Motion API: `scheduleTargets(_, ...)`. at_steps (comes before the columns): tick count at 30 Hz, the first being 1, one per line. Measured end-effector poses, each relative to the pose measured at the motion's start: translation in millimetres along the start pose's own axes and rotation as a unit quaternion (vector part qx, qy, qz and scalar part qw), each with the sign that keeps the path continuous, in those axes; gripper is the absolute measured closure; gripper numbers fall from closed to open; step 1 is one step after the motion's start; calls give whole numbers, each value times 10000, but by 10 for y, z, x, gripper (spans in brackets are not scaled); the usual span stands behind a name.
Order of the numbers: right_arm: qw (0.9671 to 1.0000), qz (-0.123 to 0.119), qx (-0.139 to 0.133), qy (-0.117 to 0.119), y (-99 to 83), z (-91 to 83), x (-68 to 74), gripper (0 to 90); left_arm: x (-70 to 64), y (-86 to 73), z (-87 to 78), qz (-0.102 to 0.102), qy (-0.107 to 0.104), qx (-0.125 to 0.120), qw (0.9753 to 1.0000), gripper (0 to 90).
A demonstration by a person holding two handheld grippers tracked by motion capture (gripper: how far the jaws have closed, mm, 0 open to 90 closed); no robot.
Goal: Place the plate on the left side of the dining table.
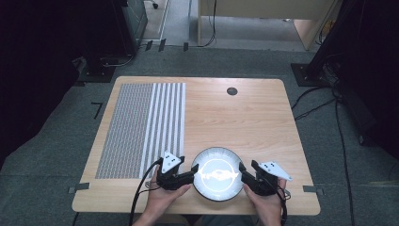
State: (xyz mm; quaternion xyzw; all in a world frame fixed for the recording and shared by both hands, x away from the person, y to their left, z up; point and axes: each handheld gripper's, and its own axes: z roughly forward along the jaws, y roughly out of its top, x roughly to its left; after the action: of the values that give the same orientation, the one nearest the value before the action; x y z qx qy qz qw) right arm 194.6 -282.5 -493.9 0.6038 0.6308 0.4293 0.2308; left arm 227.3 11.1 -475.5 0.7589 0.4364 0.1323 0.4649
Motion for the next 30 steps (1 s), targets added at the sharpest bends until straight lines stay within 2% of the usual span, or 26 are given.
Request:
scheduleTargets(3, 9999, -65, 80, 72, -26, 35, 15, 558, -31, -48, 62, 64, -6, 131, 9999, 468)
scheduleTargets(6, 9998, -62, 105, 141, -43, 52, 28, 669, -20, -95, 128, 18, 30, 292, 9996, 562)
scheduleTargets(8, 9997, -35, 58, 225, -48, 47, 23, 700, -1, -113, 153, -48, -43, 384, 9992, 594)
scheduleTargets(11, 9990, -24, 86, 428, -63, 53, 6, 737, 3, -125, 169, -23, -55, 427, 9991, 646)
scheduleTargets(13, 9990, -139, 103, 400, -79, 56, -9, 778, 3, -125, 169, 3, -63, 423, 9991, 677)
scheduleTargets(17, 9989, -57, 74, 456, -70, 39, -20, 770, 0, -127, 165, 51, -41, 399, 9992, 707)
scheduleTargets(19, 9989, -20, 151, 438, -60, 35, -15, 764, 1, -127, 161, 58, -44, 386, 9992, 712)
scheduleTargets(21, 9989, 12, 246, 399, -56, 37, -19, 799, -4, -129, 160, 58, -37, 382, 9992, 713)
scheduleTargets(24, 9985, -3, 267, 468, -57, 26, -35, 779, -11, -131, 155, 81, -21, 391, 9992, 710)
scheduleTargets(27, 9979, 267, 308, 498, -55, 16, -54, 806, -13, -132, 154, 93, -19, 397, 9992, 706)
scheduleTargets(30, 9956, 608, 361, 608, -43, 18, -101, 816, -23, -135, 157, 96, -12, 393, 9992, 691)
